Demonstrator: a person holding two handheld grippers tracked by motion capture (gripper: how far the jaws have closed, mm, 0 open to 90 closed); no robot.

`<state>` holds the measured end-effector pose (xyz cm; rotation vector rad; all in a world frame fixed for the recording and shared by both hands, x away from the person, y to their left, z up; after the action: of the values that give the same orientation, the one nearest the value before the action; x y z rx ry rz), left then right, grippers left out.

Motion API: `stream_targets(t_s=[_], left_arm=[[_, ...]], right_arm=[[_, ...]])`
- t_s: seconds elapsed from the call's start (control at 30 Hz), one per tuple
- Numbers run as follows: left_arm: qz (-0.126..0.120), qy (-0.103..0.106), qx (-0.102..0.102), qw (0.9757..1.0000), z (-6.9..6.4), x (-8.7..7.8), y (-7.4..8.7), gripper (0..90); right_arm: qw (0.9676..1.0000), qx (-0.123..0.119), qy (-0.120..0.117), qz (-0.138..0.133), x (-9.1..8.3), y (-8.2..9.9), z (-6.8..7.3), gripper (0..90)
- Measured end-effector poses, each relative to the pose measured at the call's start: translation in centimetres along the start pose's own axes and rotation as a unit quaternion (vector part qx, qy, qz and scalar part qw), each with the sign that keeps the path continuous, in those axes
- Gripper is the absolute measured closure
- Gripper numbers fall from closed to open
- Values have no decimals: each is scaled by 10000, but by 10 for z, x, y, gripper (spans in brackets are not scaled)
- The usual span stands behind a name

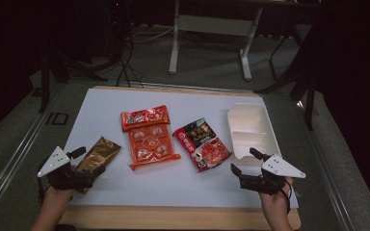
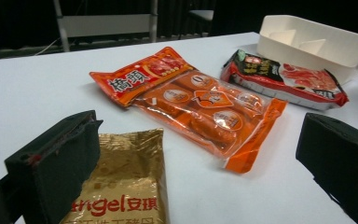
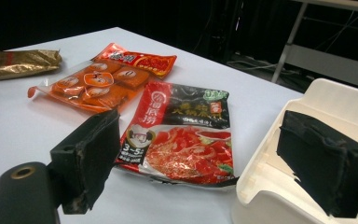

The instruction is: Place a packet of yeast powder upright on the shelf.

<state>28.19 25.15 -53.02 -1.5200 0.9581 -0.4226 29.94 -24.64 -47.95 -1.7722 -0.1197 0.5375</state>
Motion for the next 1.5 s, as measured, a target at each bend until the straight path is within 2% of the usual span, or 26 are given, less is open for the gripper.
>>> stream_targets(t_s=[0.13,0.2,0.23,0.4,0.5,0.6,0.63,0.83,0.93,1.0,1.03,1.17,1.23,1.37,1.5], left_arm=[[-2,9,41,10000,0,0,0,0],[3,82,56,10000,-2,0,0,0],[79,105,72,9999,-3,2,1,0],[127,171,167,9996,-6,3,1,0],[143,87,282,9995,-6,2,0,0],[44,59,272,9996,-7,-1,-3,0],[89,47,260,9996,-7,-1,-3,0],[141,212,-25,9997,-11,-3,-9,0],[88,372,-118,9992,-14,-6,-19,0],[103,366,-105,9992,-15,-6,-22,0],[149,360,-60,9992,-16,-7,-26,0],[285,495,-118,9983,-15,-7,-30,0],[414,462,-128,9980,-12,-6,-31,0],[483,455,-197,9976,-2,-5,-35,0],[749,398,-167,9963,6,1,-38,0]], right_arm=[[10000,14,46,23,0,0,-3,129],[9997,29,30,232,1,3,-2,129],[9995,18,43,300,1,4,-1,131],[9991,71,-27,411,1,5,1,146],[9985,128,-90,526,1,7,2,167],[9990,45,11,448,1,6,2,164],[9991,30,9,419,0,5,2,151],[9998,77,9,198,-4,0,1,129],[9995,170,3,251,-5,-1,2,131],[9995,170,3,251,-5,-1,2,141],[9992,232,-39,319,-6,-1,5,138],[9995,130,-62,271,-6,-2,7,133],[9996,140,-94,241,-5,-2,7,126],[9997,122,-148,175,-5,-3,7,116],[9998,68,-173,116,-5,-4,8,113]])
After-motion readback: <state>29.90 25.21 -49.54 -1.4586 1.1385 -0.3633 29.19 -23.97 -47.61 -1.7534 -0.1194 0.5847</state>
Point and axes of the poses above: each handheld gripper's, and its own axes: x roughly forward along the jaws, y roughly out of its underside, z roughly to its left, the point moved 6 cm from there along x, roughly forward along the jaws, and after that the axes turned 15 degrees about y, right-handed, at the moved point
